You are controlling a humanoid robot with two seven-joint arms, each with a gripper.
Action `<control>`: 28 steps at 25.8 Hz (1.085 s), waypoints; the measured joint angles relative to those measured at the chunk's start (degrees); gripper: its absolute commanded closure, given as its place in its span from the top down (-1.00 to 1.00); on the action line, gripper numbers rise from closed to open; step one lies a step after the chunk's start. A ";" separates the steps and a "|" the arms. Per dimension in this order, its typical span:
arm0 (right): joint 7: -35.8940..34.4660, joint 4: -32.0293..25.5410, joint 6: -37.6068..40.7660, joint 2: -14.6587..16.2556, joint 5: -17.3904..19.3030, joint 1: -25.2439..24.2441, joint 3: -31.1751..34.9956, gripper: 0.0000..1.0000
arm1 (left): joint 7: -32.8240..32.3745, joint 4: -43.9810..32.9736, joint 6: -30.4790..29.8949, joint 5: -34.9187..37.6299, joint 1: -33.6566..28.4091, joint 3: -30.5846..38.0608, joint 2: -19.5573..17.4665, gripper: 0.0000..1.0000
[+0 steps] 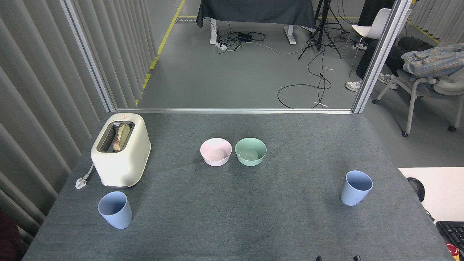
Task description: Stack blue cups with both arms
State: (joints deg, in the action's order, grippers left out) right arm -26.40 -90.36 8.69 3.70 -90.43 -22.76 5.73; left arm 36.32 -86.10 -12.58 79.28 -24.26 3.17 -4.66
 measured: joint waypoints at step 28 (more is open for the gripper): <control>0.12 0.01 0.11 0.00 -0.03 0.17 0.03 1.00 | -2.26 22.81 6.16 1.01 20.74 -0.18 -0.68 1.00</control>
State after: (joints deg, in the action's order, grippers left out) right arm -26.28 -90.35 8.79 3.69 -90.45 -22.59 5.77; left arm 34.07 -63.29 -6.41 80.29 -3.52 2.98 -5.34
